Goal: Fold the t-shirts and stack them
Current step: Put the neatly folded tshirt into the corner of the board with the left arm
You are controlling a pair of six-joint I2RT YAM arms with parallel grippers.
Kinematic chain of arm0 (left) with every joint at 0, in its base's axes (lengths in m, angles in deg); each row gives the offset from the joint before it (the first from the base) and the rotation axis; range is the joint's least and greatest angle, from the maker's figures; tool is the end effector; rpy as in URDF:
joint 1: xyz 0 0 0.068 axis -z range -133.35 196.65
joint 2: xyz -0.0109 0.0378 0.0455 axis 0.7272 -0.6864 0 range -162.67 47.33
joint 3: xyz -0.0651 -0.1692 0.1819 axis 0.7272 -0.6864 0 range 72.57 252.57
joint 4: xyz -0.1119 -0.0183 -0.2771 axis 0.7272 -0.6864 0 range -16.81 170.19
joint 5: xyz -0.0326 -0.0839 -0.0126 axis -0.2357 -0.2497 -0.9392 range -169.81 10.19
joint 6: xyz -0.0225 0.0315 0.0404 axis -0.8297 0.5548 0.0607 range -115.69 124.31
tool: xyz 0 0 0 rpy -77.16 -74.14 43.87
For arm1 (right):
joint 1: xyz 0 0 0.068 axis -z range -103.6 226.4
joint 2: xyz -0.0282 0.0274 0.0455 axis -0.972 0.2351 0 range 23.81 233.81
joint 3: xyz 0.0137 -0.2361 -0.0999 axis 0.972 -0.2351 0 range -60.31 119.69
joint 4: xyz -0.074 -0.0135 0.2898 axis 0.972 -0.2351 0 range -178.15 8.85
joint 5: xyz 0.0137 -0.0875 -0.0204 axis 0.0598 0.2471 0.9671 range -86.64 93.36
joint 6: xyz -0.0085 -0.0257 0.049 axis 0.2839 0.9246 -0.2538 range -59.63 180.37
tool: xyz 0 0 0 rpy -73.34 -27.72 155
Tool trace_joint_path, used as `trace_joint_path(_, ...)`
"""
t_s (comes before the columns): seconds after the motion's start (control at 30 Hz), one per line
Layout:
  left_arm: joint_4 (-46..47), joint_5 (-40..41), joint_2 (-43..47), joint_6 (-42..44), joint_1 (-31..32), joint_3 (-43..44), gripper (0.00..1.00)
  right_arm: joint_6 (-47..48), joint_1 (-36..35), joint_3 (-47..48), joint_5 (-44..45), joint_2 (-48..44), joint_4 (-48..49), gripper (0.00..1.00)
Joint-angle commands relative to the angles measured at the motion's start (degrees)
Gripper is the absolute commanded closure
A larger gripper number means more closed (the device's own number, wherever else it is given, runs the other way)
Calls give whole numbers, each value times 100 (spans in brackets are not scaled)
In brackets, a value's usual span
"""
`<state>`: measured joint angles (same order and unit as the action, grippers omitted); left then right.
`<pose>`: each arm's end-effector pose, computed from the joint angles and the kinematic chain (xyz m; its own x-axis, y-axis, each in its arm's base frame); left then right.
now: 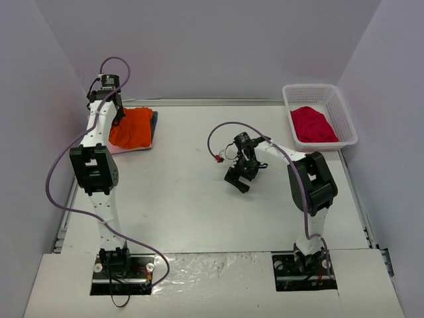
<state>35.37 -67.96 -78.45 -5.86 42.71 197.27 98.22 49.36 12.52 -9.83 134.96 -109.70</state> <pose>0.5268 0.0442 0.2886 -0.6680 -0.2192 -0.7111 -0.3330 0.9426 0.0223 0.3648 0.1959 0.1119 -0.3262 -0.8373 -0.4389 -0.9152 0.3960 -0.0753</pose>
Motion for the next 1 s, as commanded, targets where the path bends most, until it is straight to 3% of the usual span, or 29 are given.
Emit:
trace_joint_path(0.0,236,238,334,200,-36,19,98,-23,121,-446,106,759,-291,0)
trace_joint_path(0.33,614,633,457,472,-106,-297,98,-23,138,-446,115,846,-326,0)
trace_joint_path(0.47,869,958,536,647,-194,-500,91,-40,156,-463,115,864,-344,0)
trace_joint_path(0.5,913,1002,545,718,-212,-517,87,-40,156,-464,98,864,-344,0)
trace_joint_path(0.53,948,1081,554,780,-221,-509,72,-40,156,-464,89,864,-361,0)
trace_joint_path(0.57,1009,1160,554,841,-221,-491,67,-40,156,-464,89,864,-361,0)
trace_joint_path(0.7,1150,1556,642,1200,-264,-482,55,-32,173,-464,115,829,-388,0)
trace_joint_path(0.73,1186,1600,668,1228,-291,-482,47,-32,174,-481,98,820,-396,0)
trace_joint_path(0.9,1256,1636,1046,1369,-291,-543,44,-40,182,-481,80,776,-423,0)
trace_joint_path(0.97,1239,1224,1221,1378,-282,-649,44,-32,174,-472,80,767,-423,0)
